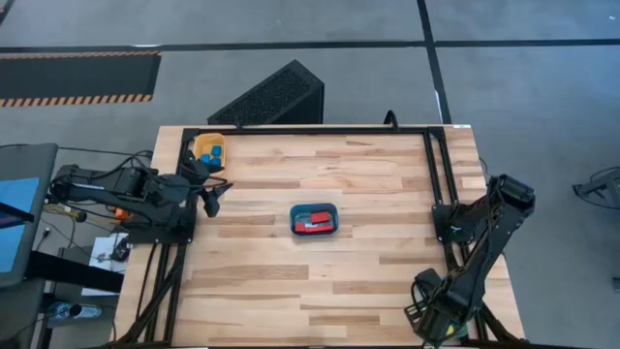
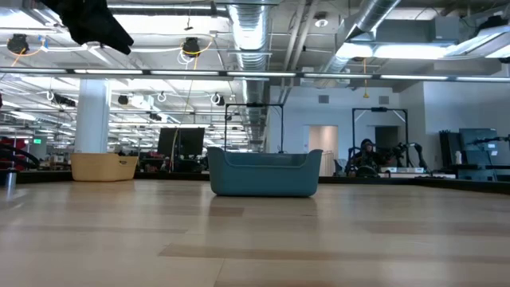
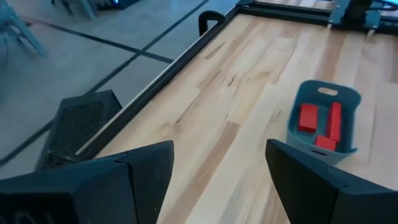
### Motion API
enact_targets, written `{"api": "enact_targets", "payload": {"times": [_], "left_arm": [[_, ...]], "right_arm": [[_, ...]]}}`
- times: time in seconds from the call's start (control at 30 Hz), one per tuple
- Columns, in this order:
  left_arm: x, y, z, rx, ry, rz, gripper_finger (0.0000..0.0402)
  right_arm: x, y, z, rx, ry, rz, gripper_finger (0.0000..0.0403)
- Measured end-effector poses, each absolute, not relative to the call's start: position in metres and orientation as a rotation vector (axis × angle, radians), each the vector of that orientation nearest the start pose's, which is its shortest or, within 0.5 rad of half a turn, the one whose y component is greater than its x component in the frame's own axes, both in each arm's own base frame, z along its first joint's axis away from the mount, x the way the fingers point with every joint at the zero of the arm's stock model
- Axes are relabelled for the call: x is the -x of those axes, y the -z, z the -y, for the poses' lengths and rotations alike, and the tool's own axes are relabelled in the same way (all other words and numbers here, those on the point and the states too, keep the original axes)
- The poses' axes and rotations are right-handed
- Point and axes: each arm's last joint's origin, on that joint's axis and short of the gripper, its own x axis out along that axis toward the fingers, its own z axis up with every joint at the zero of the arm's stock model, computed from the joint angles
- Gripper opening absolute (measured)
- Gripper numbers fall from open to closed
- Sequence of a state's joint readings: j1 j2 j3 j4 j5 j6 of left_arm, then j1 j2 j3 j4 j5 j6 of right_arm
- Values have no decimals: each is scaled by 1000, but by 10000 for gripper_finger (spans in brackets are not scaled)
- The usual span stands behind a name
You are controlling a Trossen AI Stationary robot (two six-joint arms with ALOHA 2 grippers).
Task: Sort & place blocks by color
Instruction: Return to Home Position
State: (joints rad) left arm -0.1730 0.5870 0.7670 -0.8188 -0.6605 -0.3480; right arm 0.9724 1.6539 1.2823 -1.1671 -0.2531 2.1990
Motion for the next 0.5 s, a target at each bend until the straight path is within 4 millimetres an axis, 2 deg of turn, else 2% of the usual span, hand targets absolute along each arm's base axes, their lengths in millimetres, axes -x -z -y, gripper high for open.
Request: {"api": "enact_targets", "payload": {"times": [0.07, 0.2, 0.37, 0.5], "left_arm": [[-106, -298, 0, 37, -563, -510, 245], [-107, -298, 0, -38, -550, -532, 245], [-111, -303, -5, -109, -507, -521, 241], [-112, -306, -10, -155, -421, -511, 219]], "right_arm": [[-171, -245, -242, -1050, 942, -1531, 248], [-201, -278, -218, -1111, 829, -1069, 240], [-238, -316, -173, -1017, 774, -606, 221], [-277, -342, -136, -871, 653, -420, 197]]}}
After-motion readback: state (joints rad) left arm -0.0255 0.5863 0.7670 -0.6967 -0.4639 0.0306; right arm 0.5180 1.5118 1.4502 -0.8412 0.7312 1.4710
